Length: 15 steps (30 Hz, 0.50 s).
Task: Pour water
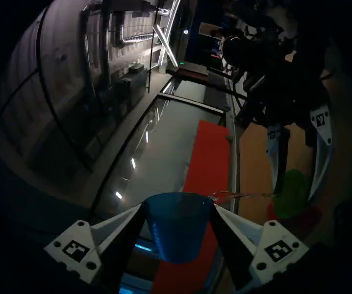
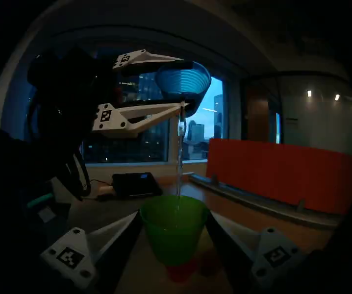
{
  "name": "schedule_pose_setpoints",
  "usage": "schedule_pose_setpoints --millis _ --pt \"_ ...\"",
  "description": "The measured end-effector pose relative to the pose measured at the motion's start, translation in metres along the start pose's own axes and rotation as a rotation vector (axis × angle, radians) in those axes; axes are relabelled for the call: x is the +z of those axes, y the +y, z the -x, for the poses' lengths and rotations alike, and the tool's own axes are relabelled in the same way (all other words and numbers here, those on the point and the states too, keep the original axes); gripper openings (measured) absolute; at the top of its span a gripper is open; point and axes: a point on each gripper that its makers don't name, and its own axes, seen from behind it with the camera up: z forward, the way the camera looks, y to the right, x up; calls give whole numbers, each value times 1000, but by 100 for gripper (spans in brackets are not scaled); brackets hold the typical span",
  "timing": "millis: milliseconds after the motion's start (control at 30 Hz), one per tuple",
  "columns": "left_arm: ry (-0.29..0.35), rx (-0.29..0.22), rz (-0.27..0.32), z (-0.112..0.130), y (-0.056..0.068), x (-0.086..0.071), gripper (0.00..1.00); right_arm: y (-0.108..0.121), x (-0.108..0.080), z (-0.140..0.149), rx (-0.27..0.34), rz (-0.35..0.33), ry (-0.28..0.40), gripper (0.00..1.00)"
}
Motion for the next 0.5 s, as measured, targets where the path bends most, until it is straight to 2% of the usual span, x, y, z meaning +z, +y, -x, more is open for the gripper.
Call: schedule_pose_setpoints --millis 500 --pt "12 61 2 -8 -4 1 88 3 -2 -2 -3 6 5 92"
